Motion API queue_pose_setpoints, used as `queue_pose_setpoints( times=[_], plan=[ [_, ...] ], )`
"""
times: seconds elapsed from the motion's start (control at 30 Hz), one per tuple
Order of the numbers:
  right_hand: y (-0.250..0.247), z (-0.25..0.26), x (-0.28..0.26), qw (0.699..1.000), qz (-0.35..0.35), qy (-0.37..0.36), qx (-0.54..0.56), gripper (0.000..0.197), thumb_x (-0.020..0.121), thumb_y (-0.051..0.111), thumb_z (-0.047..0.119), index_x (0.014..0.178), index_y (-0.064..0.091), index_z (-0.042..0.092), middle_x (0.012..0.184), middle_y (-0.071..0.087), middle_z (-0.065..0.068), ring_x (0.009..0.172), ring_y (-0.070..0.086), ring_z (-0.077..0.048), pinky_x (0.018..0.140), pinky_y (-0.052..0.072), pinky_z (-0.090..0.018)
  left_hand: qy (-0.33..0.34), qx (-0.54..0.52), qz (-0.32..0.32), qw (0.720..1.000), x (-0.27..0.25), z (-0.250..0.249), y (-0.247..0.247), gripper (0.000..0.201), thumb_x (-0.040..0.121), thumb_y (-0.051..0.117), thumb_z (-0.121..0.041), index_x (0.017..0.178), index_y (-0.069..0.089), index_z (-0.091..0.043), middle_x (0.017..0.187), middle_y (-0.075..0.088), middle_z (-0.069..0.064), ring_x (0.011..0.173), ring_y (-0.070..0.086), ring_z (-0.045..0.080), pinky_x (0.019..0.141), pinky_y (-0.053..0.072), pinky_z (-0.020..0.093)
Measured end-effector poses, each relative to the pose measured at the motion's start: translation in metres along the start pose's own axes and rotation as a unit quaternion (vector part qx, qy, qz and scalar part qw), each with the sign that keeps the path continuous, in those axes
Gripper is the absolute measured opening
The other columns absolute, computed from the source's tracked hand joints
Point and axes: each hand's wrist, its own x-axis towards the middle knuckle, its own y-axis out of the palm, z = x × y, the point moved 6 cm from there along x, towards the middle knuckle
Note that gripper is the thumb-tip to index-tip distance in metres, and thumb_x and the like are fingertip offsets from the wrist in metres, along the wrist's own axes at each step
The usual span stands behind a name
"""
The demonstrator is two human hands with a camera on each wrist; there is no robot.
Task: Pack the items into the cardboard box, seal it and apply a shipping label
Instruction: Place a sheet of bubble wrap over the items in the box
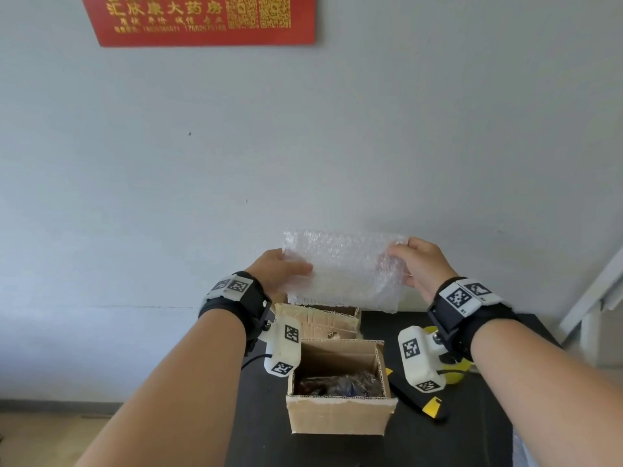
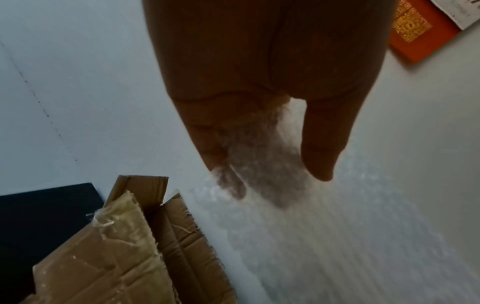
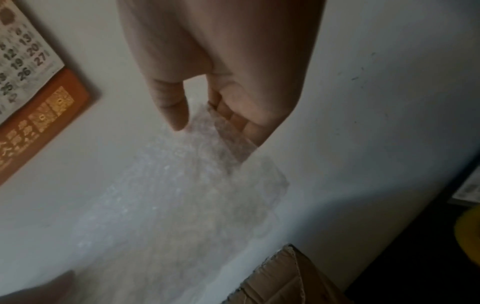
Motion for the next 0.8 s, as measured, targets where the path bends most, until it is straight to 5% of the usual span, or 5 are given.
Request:
queue_pose_setpoints(
  times=[0.17,0.4,0.6,0.67,0.8],
  plan=[
    [0.016,-0.019,-0.007,0.992,0.088,0.087,0.015,0.054,0.070,0.084,0.026,0.115,0.060,0.007,0.120,0.064,-0.010,0.114,0.059,-0.027,0.102,0.044,-0.050,-0.025,-0.044,0.016,0.999,-0.006,0.004,0.002,0.027,0.087,0.070,-0.023,0.104,0.064,-0.003,0.104,0.070,0.016,0.087,0.068,0.028,0.091,0.053,0.043],
    [0.019,-0.024,-0.019,0.989,0.090,0.111,0.049,0.024,0.088,0.064,0.004,0.111,0.061,0.002,0.101,0.068,-0.012,0.075,0.066,-0.019,0.048,0.053,-0.025,-0.103,-0.140,0.088,0.981,-0.021,0.014,0.008,0.029,0.094,0.045,-0.002,0.120,0.053,-0.011,0.106,0.056,0.015,0.072,0.064,0.027,0.052,0.056,0.029],
    [0.027,-0.018,-0.028,0.969,0.134,0.100,0.179,0.022,0.089,0.048,-0.014,0.101,0.063,-0.004,0.084,0.066,-0.014,0.060,0.058,-0.017,0.046,0.048,-0.019,-0.065,-0.269,0.059,0.959,-0.019,0.023,-0.002,0.027,0.095,0.037,0.008,0.120,0.046,0.008,0.047,0.056,0.006,0.044,0.060,0.020,0.047,0.055,0.027],
    [0.031,-0.016,-0.033,0.962,0.129,0.096,0.220,0.027,0.088,0.040,-0.018,0.089,0.062,-0.003,0.078,0.063,-0.015,0.057,0.060,-0.018,0.049,0.050,-0.021,-0.069,-0.306,0.043,0.948,-0.020,0.025,-0.003,0.014,0.094,0.034,0.004,0.092,0.047,0.001,0.054,0.060,0.013,0.047,0.063,0.024,0.049,0.057,0.029],
    [0.030,-0.014,-0.035,0.952,0.095,0.103,0.273,0.025,0.089,0.031,0.000,0.077,0.053,-0.003,0.080,0.062,-0.021,0.067,0.063,-0.024,0.062,0.049,-0.034,-0.094,-0.327,0.064,0.938,-0.019,0.029,-0.005,0.031,0.095,0.039,-0.030,0.113,0.048,-0.007,0.100,0.064,0.021,0.065,0.067,0.031,0.054,0.057,0.033]
  ],
)
